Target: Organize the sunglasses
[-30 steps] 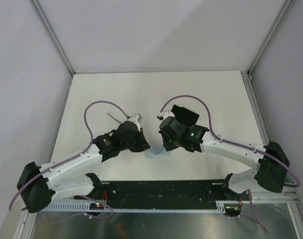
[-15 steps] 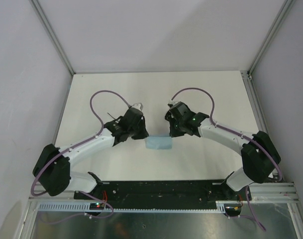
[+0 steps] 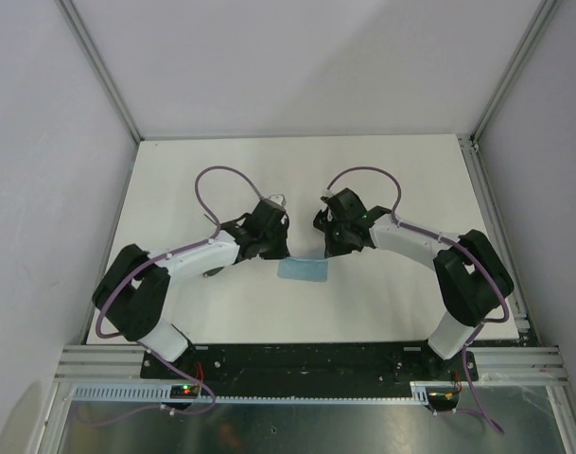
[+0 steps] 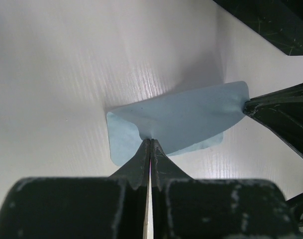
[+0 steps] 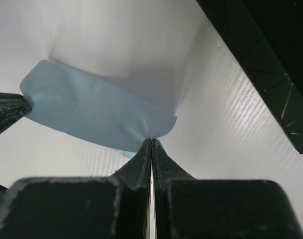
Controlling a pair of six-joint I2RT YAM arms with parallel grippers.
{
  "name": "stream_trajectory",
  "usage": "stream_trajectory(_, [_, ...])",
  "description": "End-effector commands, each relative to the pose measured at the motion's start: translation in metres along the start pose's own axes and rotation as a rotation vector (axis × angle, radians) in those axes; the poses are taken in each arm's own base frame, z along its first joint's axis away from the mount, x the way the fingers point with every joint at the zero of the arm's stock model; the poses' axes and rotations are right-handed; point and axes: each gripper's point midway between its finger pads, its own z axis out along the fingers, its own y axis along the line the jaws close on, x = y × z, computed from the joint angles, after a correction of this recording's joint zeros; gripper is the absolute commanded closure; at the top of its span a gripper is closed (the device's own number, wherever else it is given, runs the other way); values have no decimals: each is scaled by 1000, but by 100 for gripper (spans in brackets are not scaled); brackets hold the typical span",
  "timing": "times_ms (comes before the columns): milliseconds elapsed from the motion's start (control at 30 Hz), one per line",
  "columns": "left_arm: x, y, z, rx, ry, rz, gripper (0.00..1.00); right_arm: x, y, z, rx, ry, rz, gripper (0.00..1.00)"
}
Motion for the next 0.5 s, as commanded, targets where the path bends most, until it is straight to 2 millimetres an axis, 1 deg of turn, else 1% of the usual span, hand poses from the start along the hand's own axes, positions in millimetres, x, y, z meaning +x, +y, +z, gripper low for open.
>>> stream_trajectory(0, [-31,-16,-7,57,-82,28,100,-22,14,-5,-56,-46,-26,100])
stream_trajectory(267, [-18,-9,-9,58,-60,25,100,-9,18,-6,-43,-6,-24,100])
stream_trajectory(467, [-14,-6,-13,59,-61,28,100,2,22,-7,-19,19,-33,100])
